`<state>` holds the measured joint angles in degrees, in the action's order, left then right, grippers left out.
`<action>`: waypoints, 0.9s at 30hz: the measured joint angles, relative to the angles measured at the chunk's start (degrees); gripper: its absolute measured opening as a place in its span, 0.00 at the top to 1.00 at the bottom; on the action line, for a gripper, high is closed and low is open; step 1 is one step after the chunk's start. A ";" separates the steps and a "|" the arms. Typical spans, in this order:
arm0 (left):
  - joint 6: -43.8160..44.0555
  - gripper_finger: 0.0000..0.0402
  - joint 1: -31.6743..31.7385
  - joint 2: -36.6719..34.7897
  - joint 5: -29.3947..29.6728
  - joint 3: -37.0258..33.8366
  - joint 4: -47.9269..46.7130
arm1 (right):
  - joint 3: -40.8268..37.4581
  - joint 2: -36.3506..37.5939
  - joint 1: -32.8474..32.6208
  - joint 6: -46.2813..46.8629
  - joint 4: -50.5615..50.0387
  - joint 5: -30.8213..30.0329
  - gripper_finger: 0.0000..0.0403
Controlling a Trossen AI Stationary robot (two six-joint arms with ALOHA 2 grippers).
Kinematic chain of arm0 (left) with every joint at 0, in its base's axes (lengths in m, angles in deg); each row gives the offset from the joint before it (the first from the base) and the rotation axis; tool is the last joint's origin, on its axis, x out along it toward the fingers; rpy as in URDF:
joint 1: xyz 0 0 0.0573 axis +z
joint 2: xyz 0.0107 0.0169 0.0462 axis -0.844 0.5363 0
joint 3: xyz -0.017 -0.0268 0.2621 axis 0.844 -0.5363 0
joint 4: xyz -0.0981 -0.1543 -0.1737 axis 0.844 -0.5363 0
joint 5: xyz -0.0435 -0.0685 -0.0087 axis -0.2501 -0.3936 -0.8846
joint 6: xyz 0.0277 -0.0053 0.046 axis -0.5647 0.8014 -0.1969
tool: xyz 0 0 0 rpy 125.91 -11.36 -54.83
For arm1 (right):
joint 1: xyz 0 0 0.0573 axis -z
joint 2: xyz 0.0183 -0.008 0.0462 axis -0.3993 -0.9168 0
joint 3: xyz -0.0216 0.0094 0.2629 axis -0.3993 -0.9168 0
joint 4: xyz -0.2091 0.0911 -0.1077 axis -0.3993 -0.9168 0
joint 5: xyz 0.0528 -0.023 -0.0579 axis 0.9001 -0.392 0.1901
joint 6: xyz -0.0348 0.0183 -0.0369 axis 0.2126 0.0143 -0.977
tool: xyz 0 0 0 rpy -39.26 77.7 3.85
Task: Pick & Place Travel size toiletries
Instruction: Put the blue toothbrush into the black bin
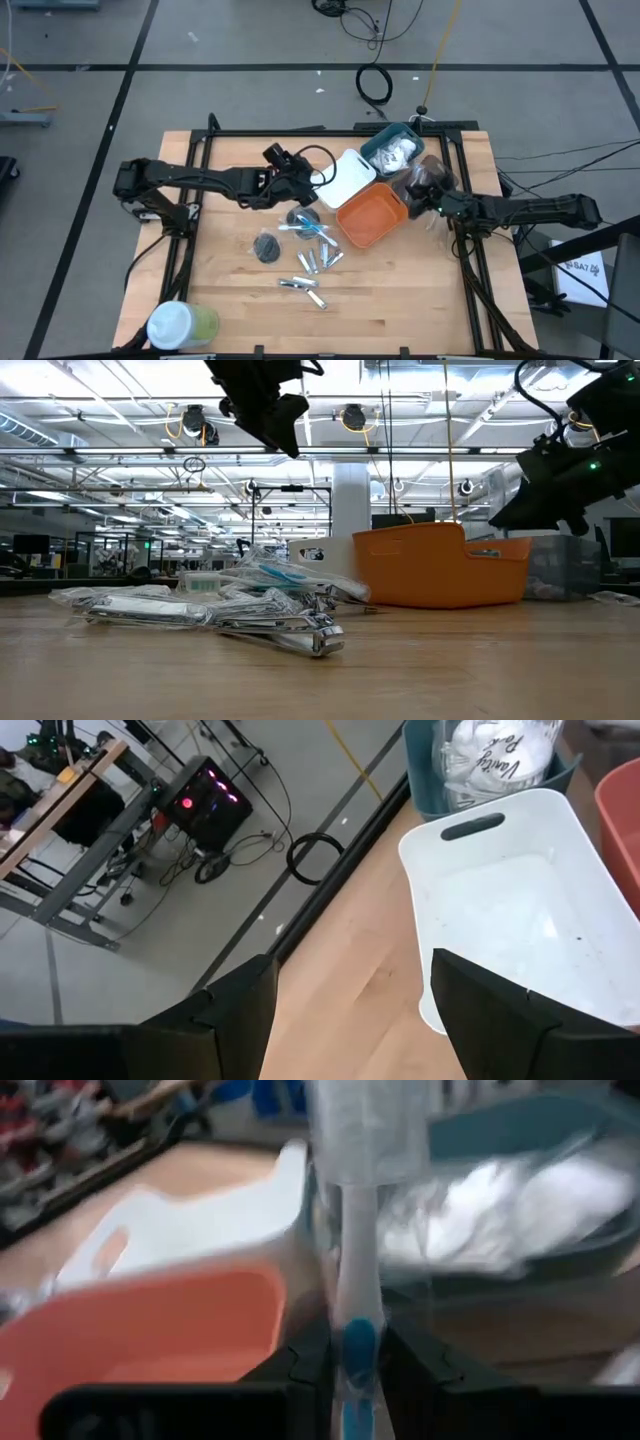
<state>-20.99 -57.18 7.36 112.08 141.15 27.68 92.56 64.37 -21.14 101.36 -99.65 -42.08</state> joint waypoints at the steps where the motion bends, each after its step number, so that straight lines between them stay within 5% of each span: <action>1: -0.11 0.36 0.06 0.00 0.09 0.00 0.04 | -0.24 -0.04 0.00 0.57 0.32 1.48 0.82; 7: 0.12 0.36 0.35 0.00 0.12 -0.02 0.05 | -1.25 0.00 -0.03 2.65 0.70 5.15 0.63; 14: 0.76 0.36 0.35 0.00 -0.01 -0.02 0.04 | -1.36 0.00 0.16 1.51 0.45 2.50 0.47; 19: 0.79 0.36 0.35 0.00 -0.03 -0.02 0.04 | -1.61 0.00 0.17 -3.51 5.85 -0.97 0.45; 27: 1.19 0.36 0.35 0.00 -0.05 -0.02 0.13 | -0.90 -2.52 1.48 -22.42 25.10 6.38 0.49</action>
<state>-19.79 -56.83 7.36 112.03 141.13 27.81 91.66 61.85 -19.66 78.94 -74.55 -35.69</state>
